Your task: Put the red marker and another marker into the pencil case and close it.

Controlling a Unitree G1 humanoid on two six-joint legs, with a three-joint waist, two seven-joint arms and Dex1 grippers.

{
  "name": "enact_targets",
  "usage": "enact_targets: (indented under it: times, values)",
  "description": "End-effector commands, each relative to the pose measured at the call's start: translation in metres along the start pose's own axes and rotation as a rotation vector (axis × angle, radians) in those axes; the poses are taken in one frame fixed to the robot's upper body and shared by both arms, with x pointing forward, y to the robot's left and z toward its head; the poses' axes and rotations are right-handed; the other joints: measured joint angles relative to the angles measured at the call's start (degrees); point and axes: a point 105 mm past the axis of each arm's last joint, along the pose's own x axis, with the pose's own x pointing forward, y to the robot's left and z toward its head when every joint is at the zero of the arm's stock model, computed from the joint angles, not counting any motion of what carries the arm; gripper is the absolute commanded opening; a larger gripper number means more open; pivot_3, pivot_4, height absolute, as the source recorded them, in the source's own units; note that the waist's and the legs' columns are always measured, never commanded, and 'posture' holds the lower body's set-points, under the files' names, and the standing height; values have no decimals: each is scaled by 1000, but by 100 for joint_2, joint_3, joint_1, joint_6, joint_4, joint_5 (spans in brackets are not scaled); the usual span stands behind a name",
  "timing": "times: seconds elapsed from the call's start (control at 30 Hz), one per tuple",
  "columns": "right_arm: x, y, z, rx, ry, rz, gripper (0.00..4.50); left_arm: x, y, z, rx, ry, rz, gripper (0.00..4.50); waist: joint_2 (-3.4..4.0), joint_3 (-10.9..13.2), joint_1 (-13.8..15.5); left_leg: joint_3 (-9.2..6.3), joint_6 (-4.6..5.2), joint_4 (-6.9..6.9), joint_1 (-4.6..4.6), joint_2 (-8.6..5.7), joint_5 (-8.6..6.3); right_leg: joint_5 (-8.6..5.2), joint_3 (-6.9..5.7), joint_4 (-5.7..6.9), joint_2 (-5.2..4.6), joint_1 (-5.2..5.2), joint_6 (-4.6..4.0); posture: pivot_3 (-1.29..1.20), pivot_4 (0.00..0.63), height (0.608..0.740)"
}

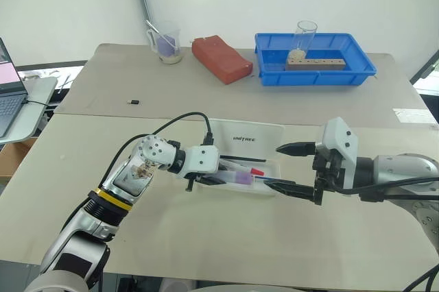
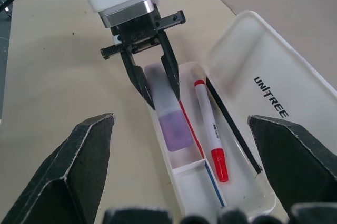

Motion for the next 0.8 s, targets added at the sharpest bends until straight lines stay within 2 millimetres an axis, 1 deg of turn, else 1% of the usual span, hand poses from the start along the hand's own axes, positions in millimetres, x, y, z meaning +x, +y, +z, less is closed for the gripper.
enact_targets:
  times: [0.03, 0.07, 0.1, 0.13, 0.3, 0.47, 0.57, 0.73, 0.8]
  values:
    - [-3, -1, 12, -57, -36, -10, 4500, -4, 3, 8, 16, -17, 11, 3147, 0, 0, -3, 0, 0, 0, 0, 0, 0, 0, 0, 0, 0, 0, 0, 0, 150, 740]
    - [-2, 0, 12, -59, -36, -9, 4500, -4, 2, 10, 16, -20, 8, 3638, 0, 0, -3, 0, 0, 0, 0, 0, 0, 0, 0, 0, 0, -1, 0, 0, 150, 740]
    - [-2, 0, 12, -59, -37, -9, 4500, -4, 1, 10, 14, -24, 7, 3984, 0, 0, -3, 0, 0, 0, 0, 0, 0, 0, 0, 0, 0, -1, 1, 0, 150, 740]
    - [-1, 0, 12, -58, -39, -9, 4500, -5, 1, 11, 12, -27, 8, 4462, 1, 0, -3, 0, 0, 0, 0, 0, 0, 0, 0, 0, 0, -1, 1, 0, 150, 740]
    - [-1, -2, 12, -53, -41, -15, 4500, -13, 3, 20, 4, -56, 20, 4462, 1, 0, -2, -1, 0, 0, 0, 0, 0, 0, 0, 1, 0, 0, 1, 0, 150, 740]
    - [-7, -14, 5, -25, -31, -75, 4500, -37, 16, 28, -1, -77, 78, 4462, 1, 0, -6, -1, 0, 0, 1, 1, 0, 0, -1, 1, 1, -1, 1, 0, 150, 740]
    - [-10, -18, 3, -5, -33, -101, 4500, -42, 17, 29, -2, -80, 94, 4462, 2, -1, 1, -1, 1, 0, 1, 0, 0, -1, -1, 0, 1, 1, 1, 0, 150, 740]
    - [-28, -43, -5, 11, -17, -250, 4500, -56, 29, 43, -16, -126, 160, 4462, 2, -1, 6, -1, 1, 1, 0, 0, 0, -1, -2, -1, 0, 2, 2, 0, 150, 740]
    - [-45, -60, -18, 35, 21, -377, 4500, -72, 46, 65, -20, -198, 216, 4462, 2, -1, 21, -1, 1, 1, 0, 0, 1, -1, -2, 1, 0, 1, 2, 0, 150, 740]
